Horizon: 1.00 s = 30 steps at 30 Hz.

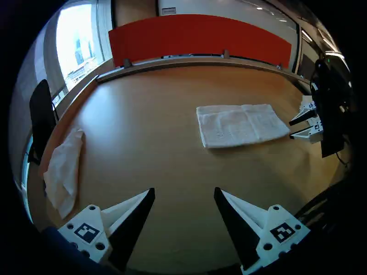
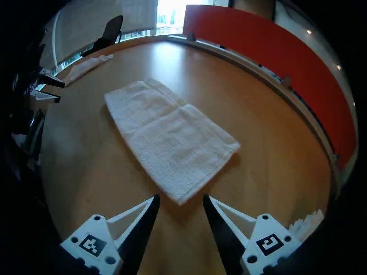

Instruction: Fold towel

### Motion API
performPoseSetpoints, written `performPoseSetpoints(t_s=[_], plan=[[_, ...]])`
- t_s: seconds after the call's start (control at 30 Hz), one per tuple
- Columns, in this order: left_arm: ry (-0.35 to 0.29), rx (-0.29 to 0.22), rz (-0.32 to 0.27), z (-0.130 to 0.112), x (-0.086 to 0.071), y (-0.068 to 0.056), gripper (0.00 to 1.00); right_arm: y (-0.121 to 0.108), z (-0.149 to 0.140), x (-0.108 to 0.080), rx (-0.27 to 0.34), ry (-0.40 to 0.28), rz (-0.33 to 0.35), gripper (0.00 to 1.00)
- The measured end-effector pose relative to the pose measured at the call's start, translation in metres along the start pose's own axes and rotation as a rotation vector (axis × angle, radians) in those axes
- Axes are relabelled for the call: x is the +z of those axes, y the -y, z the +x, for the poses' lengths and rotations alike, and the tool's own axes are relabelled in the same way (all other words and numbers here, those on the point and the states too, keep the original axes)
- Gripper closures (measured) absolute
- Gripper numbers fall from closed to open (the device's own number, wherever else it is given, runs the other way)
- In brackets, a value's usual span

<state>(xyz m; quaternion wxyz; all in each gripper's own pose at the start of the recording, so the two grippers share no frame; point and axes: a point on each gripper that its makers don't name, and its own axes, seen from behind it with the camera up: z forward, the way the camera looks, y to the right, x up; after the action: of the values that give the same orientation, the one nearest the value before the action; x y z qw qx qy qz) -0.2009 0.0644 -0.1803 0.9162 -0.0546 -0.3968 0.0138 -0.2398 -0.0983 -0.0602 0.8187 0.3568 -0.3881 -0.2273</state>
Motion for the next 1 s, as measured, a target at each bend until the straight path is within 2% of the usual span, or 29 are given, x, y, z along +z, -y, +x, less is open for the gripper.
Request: performPoseSetpoints(t_s=[0.13, 0.2, 0.4, 0.6, 0.8, 0.87, 1.0], plan=[[0.001, -0.008, 0.002, -0.003, -0.003, 0.002, 0.04, 0.002, -0.001, 0.001, -0.001, 0.011, 0.009, 0.4], [0.0, -0.011, 0.003, -0.004, -0.004, 0.002, 0.04, 0.002, -0.003, 0.002, -0.001, 0.018, 0.011, 0.49], [0.005, -0.012, -0.001, -0.007, -0.007, 0.001, 0.04, 0.002, -0.005, 0.005, -0.009, 0.026, 0.015, 0.49], [0.008, -0.013, -0.002, -0.011, -0.009, 0.001, 0.04, 0.003, -0.006, 0.008, -0.014, 0.028, 0.024, 0.63], [0.011, -0.013, -0.004, -0.014, -0.011, 0.002, 0.04, 0.004, -0.006, 0.009, -0.022, 0.025, 0.025, 0.81], [0.01, -0.011, -0.005, -0.014, -0.011, 0.001, 0.04, 0.003, -0.003, 0.009, -0.021, 0.017, 0.02, 0.93], [0.009, -0.008, -0.005, -0.013, -0.011, 0.001, 0.04, 0.001, 0.004, 0.008, -0.019, -0.005, 0.009, 0.97]])
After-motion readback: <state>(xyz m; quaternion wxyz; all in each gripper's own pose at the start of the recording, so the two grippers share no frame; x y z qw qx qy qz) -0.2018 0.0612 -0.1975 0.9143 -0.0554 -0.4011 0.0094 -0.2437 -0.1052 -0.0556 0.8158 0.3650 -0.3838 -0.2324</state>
